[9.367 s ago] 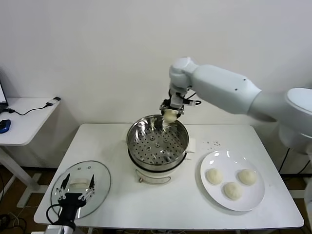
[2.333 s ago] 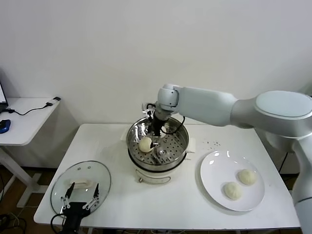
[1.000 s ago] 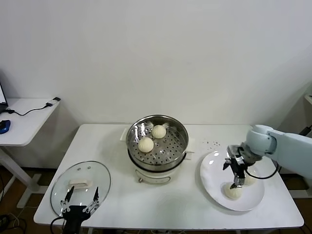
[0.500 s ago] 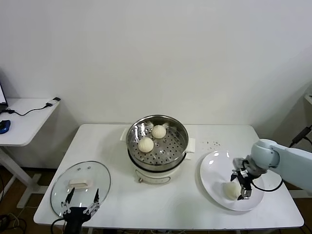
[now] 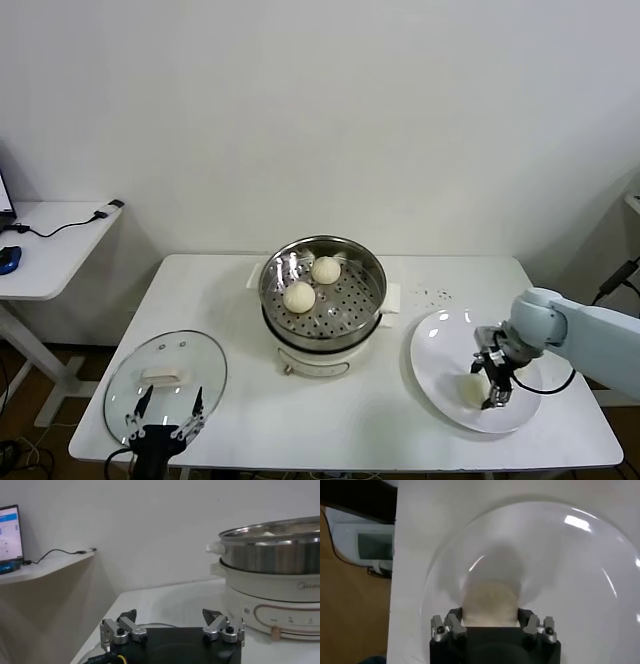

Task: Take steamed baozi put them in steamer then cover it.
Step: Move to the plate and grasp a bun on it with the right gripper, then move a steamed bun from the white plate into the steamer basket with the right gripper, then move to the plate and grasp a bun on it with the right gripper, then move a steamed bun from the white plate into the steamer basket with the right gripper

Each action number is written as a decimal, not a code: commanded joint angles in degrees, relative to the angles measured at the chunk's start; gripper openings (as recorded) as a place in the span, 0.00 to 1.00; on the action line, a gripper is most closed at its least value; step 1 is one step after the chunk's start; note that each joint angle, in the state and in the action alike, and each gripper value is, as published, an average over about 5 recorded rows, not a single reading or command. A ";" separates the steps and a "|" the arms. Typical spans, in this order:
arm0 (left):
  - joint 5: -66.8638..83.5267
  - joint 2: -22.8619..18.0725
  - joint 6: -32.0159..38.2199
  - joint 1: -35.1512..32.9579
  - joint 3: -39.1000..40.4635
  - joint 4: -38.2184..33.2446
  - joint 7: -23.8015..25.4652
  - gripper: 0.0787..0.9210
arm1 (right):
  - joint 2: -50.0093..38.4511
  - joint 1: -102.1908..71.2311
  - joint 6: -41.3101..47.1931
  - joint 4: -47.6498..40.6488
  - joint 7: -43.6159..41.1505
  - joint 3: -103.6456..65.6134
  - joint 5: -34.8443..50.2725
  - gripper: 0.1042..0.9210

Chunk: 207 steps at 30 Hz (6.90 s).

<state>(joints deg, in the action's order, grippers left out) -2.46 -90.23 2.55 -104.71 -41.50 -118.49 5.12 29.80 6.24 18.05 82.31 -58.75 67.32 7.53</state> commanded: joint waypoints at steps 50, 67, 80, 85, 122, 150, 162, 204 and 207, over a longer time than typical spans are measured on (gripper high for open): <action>-0.09 0.12 -0.73 0.37 0.17 1.03 -0.19 0.88 | 45.37 25.22 -52.07 -6.63 -4.08 15.37 -17.27 0.72; -0.10 0.09 -0.92 0.95 0.42 1.23 -0.14 0.88 | 44.13 25.71 -53.99 -8.54 -3.67 11.55 -19.86 0.88; -0.04 0.28 -0.87 0.45 0.35 0.13 -0.17 0.88 | 31.05 33.80 -51.17 -9.76 -1.94 11.72 -11.68 0.88; 0.18 0.32 -0.68 0.05 0.31 -0.50 -0.18 0.88 | 22.90 40.01 -34.06 -7.65 9.16 20.61 0.04 0.88; 1.22 0.02 -1.16 -2.46 0.78 -3.29 -0.15 0.88 | -4.51 -10.92 -5.65 -12.73 -4.17 -18.97 -3.22 0.88; 1.00 -0.01 -1.14 -2.43 0.11 -2.55 -0.22 0.88 | 2.09 -9.13 -7.00 -18.09 -3.65 -15.28 -6.38 0.81; 1.00 0.19 -1.48 -1.72 0.39 -2.54 -0.28 0.88 | 2.11 -0.81 -6.15 -17.46 -3.63 -10.98 1.41 0.73; 0.97 4.10 -1.12 -0.91 5.34 -3.00 -0.02 0.88 | 43.20 34.35 -0.06 -21.38 1.08 29.74 38.02 0.74; 1.14 4.27 -1.07 -0.63 5.35 -2.37 -0.03 0.88 | 43.33 32.16 -0.07 -22.71 1.20 29.47 36.62 0.74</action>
<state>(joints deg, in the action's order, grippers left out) -1.48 -86.43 1.42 -105.52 -36.50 -121.42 5.08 69.44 42.38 17.49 61.64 -58.34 94.97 45.70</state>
